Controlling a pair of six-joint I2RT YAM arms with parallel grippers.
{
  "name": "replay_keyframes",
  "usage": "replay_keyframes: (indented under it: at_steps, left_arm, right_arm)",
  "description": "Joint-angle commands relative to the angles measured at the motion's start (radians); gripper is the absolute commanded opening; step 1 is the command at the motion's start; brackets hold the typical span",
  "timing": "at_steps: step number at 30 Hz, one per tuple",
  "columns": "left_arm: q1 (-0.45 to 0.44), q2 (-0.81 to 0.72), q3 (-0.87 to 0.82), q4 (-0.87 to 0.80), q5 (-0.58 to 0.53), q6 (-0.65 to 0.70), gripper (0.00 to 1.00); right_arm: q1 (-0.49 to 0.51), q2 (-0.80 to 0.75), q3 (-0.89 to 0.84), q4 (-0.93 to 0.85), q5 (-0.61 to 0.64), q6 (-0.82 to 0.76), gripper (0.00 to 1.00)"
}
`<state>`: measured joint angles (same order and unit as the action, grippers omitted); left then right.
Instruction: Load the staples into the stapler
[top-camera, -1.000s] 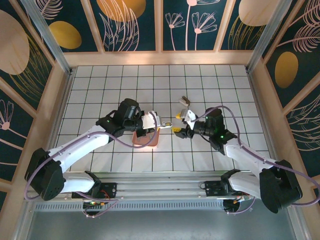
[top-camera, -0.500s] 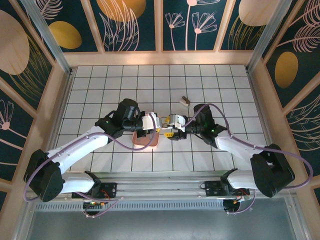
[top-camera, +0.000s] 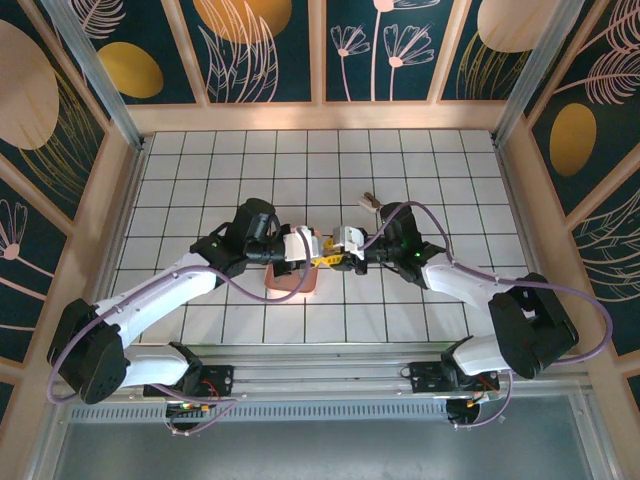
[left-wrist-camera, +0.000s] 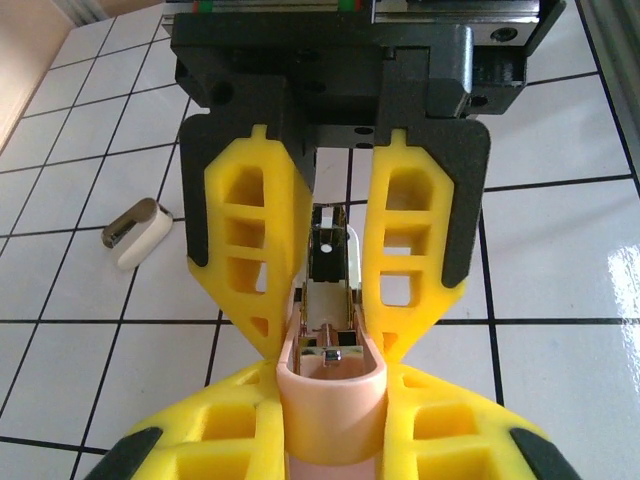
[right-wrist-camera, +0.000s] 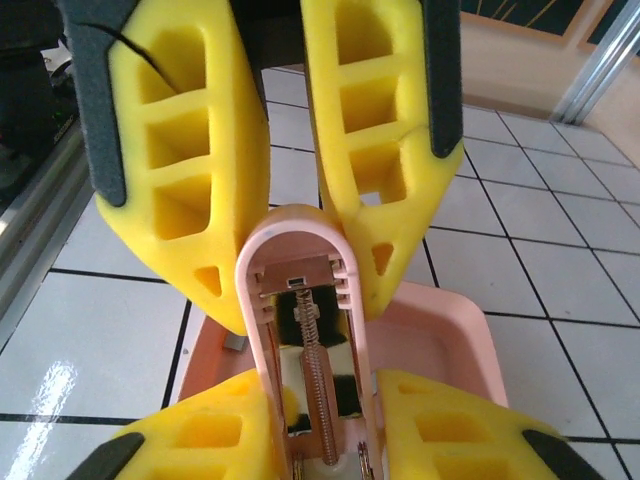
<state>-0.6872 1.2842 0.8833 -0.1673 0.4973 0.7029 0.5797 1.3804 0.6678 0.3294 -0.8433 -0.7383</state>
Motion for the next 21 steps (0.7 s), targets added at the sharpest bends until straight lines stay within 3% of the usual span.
replay_keyframes:
  at_steps: [1,6,9,15,21]
  left_arm:
    - [-0.007,-0.039,-0.022,0.077,0.014,-0.017,0.06]
    - [-0.006,-0.105,-0.099,0.237,-0.11,-0.154,0.59]
    - [-0.007,-0.14,-0.161,0.387,-0.248,-0.334,0.76]
    - [-0.007,-0.139,-0.256,0.553,-0.572,-0.701,0.88]
    - [-0.007,-0.111,-0.311,0.595,-0.711,-0.798,0.89]
  right_arm:
    - [-0.002,-0.016,0.009,0.036,0.022,0.04,0.19]
    - [-0.021,-0.075,-0.068,0.127,0.136,0.237,0.18]
    - [-0.021,-0.114,-0.134,0.216,0.318,0.485,0.16]
    - [-0.015,-0.136,-0.143,0.063,0.803,0.989,0.12]
    - [-0.014,-0.069,-0.144,-0.052,1.057,1.244,0.1]
